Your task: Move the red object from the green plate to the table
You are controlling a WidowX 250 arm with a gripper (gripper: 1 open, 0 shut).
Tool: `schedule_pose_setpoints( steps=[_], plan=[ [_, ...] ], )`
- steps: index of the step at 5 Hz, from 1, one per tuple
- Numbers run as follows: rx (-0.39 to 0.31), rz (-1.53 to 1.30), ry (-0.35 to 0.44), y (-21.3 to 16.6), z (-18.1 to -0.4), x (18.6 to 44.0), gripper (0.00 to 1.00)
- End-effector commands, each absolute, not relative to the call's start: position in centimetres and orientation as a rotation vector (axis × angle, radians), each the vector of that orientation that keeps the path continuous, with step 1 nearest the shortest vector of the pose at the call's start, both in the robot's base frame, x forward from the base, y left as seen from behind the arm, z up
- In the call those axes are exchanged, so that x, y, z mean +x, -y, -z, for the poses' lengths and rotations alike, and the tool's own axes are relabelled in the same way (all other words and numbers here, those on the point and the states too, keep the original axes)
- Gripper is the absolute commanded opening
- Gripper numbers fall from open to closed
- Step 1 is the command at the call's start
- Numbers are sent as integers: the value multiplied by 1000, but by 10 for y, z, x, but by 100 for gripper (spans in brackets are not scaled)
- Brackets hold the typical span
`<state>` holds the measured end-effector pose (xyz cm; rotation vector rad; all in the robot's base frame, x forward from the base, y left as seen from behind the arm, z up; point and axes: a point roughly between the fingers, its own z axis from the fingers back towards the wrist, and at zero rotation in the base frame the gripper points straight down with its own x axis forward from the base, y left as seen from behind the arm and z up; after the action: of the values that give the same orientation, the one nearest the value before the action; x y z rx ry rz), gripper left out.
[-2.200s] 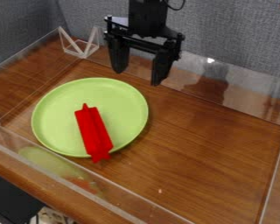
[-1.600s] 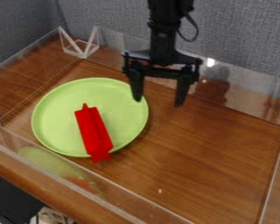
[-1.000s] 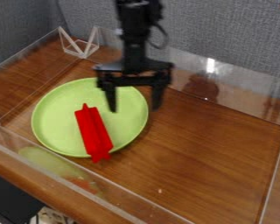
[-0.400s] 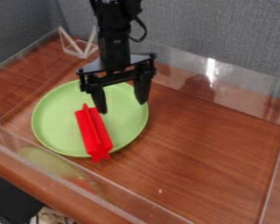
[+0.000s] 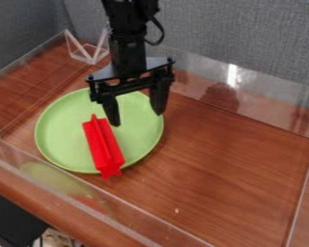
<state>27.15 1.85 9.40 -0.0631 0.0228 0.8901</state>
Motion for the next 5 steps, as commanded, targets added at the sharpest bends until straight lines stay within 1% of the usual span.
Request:
schedule_pose_setpoints(
  steps=[1,4,5],
  plan=[
    [-85,-932,50,-31,-120,280,100],
    [-74,-789,32,-15,-101,272,100],
    [-77,-846,31,-22,-102,261,100]
  ],
)
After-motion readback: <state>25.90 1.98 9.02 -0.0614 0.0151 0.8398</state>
